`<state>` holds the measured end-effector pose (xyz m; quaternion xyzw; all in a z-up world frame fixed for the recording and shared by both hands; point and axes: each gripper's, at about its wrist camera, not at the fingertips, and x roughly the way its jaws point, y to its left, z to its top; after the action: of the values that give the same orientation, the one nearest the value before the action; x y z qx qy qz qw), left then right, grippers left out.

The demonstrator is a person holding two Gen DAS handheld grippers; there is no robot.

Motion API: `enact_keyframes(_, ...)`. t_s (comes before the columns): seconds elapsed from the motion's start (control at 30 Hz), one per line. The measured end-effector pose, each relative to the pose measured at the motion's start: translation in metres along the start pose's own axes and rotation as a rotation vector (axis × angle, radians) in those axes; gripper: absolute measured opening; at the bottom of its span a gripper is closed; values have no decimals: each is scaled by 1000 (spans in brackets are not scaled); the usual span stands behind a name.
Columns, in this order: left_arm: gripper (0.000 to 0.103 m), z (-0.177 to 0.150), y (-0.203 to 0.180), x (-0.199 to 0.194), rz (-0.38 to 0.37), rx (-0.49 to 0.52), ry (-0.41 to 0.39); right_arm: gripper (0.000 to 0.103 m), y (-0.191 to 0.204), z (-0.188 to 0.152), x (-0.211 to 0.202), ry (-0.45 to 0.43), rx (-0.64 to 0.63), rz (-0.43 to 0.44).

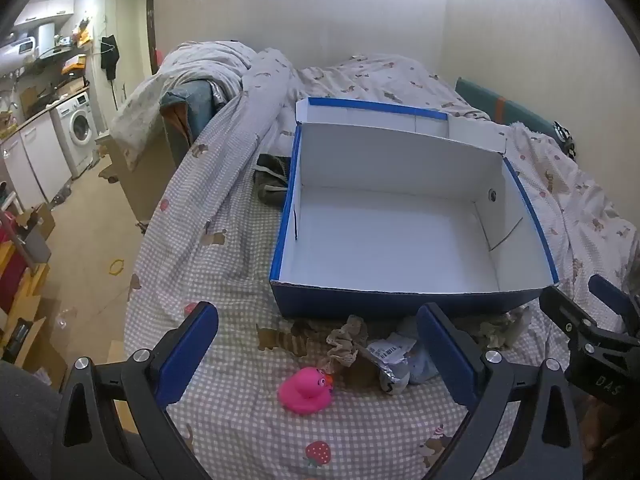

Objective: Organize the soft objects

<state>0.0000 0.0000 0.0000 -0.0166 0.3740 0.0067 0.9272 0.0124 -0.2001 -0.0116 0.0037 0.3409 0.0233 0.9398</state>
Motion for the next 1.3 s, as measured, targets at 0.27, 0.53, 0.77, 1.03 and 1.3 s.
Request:
enact_keyframes(0.27,99,5,4,0,-14,-7,-1,103,0,0,1,3,-6,-6)
enact_keyframes(0.53,99,1,-1,0,3,10,-13,103,0,1,1,4,-5,-6)
enact_keyframes(0.77,99,0,-2,0,3,5,-9,103,1,-1,1,5,0,-9)
enact_keyframes(1.03,99,0,-1,1,2,6,-6,103,-1,0,3,7,5,-10)
enact_keyframes(1.3,99,-1,-2,1,4,12,-6,103,-1,0,3,10,6,-10)
